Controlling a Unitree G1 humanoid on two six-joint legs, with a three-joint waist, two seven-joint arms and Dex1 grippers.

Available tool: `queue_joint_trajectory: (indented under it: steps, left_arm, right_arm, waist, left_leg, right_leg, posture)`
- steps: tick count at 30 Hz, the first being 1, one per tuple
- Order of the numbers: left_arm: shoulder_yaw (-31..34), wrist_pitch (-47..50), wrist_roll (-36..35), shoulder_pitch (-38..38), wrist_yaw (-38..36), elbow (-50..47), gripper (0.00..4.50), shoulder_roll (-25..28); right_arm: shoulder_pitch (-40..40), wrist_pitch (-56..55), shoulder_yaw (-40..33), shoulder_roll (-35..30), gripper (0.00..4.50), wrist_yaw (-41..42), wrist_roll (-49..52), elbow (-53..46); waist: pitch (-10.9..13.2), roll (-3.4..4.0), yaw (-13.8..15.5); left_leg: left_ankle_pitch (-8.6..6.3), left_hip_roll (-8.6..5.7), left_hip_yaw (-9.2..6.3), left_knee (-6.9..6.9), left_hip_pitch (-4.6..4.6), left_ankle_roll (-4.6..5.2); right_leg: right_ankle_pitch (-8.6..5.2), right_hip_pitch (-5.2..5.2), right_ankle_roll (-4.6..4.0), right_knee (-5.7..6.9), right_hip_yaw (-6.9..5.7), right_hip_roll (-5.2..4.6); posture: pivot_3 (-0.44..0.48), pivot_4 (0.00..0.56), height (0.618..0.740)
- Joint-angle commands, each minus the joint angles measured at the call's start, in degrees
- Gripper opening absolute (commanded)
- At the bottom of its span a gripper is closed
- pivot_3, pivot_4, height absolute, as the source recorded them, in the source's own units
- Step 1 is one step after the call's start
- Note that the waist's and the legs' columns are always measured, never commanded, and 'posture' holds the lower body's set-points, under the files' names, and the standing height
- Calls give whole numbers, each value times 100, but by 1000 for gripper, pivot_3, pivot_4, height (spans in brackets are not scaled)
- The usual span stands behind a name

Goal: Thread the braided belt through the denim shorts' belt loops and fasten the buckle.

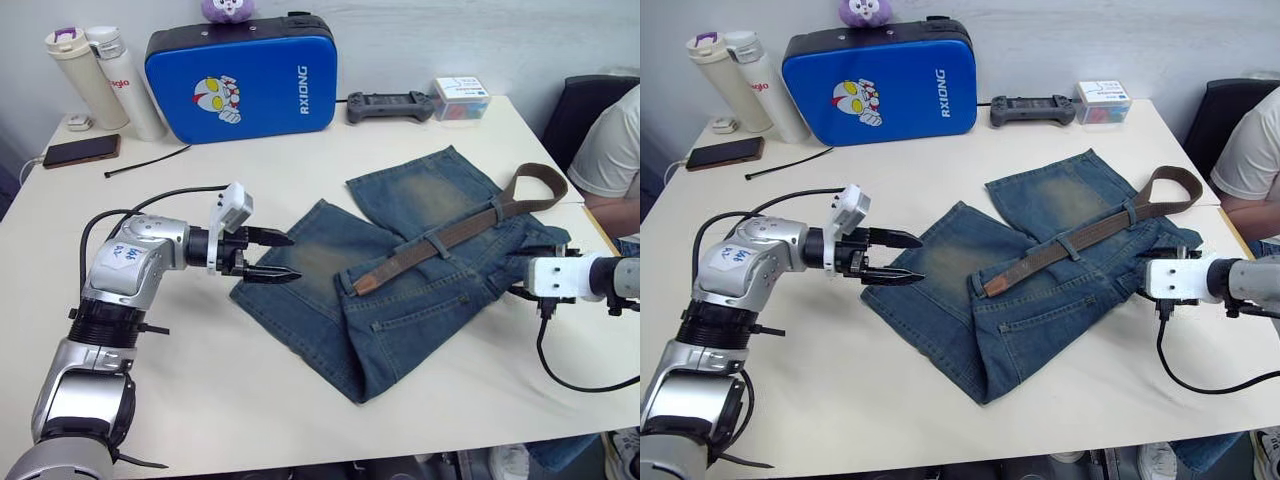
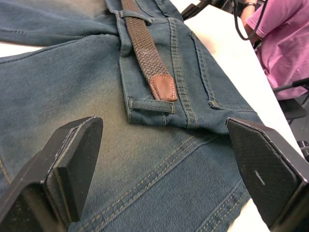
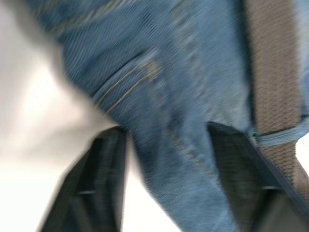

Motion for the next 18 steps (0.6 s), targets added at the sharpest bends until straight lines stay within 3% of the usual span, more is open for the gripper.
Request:
queue_joint_trajectory:
  steps: [1, 4, 5, 7, 10, 13, 15, 18]
  left_arm:
    - [-26, -124, 24, -179, -159, -5, 4500, 4]
    - [-28, -188, 61, -153, -162, -3, 4500, 29]
    - [-32, -195, 61, -130, -156, -29, 4500, 26]
    - [-36, -196, 63, -95, -146, -83, 4500, 16]
    - [-62, -164, 75, -53, -114, -196, 4500, 20]
    - [-16, -121, 76, 27, -32, -389, 4500, 76]
    - [73, -66, 40, 69, 70, -480, 4500, 78]
    - [193, 45, -54, 197, 229, -726, 4500, 89]
  right_arm:
    - [1039, 3303, -1479, -361, 4270, 611, 2756, -2650]
    - [1183, 5940, -2133, -84, 4407, -676, 5375, -4150]
    - [1253, 6522, -2259, 46, 4407, -1445, 6569, -4612]
    - [1346, 7368, -2527, 417, 4407, -2589, 7950, -5342]
    - [1635, 7597, -2441, 763, 4407, -3970, 9525, -5932]
    - [2042, 7668, -2178, 1268, 4407, -5572, 11276, -5804]
    - [2237, 7540, -2074, 1560, 4407, -6245, 11923, -5768]
    - [2160, 7383, -2452, 3116, 4407, -7367, 12157, -5619]
  waist:
    - [10, 16, 14]
    - [12, 21, 16]
    - [14, 25, -6]
    - [16, 28, -11]
    - [16, 27, 12]
    - [17, 26, 94]
    - [19, 22, 130]
    - [13, 12, 137]
  left_leg:
    - [-1, 1, -1, 5, -3, 0]
    - [-4, 5, -5, 10, -4, 0]
    - [-5, 8, -8, 18, -4, 2]
    - [-9, 13, -10, 21, 2, -3]
    - [-12, 20, -22, 20, 4, -9]
    - [-21, 17, -31, 28, -4, 3]
    - [-26, 14, -28, 34, -5, 14]
    - [-28, 11, -26, 41, -5, 26]
  right_leg:
    - [0, 0, 0, 1, -1, 0]
    - [0, 3, 0, 3, -2, 3]
    - [0, 8, 0, 3, -4, 3]
    - [0, 9, 0, 8, -1, 6]
    - [-2, 17, -4, 5, -13, 9]
    - [-3, 27, -5, -11, -21, 5]
    - [0, 29, 0, -14, -16, 1]
    - [6, 40, 11, -29, -14, -4]
  posture:
    - [0, 150, 738]
    - [0, 150, 738]
    - [0, 150, 738]
    - [0, 150, 738]
    - [0, 150, 738]
    - [0, 150, 738]
    - [0, 150, 738]
    - [0, 150, 738]
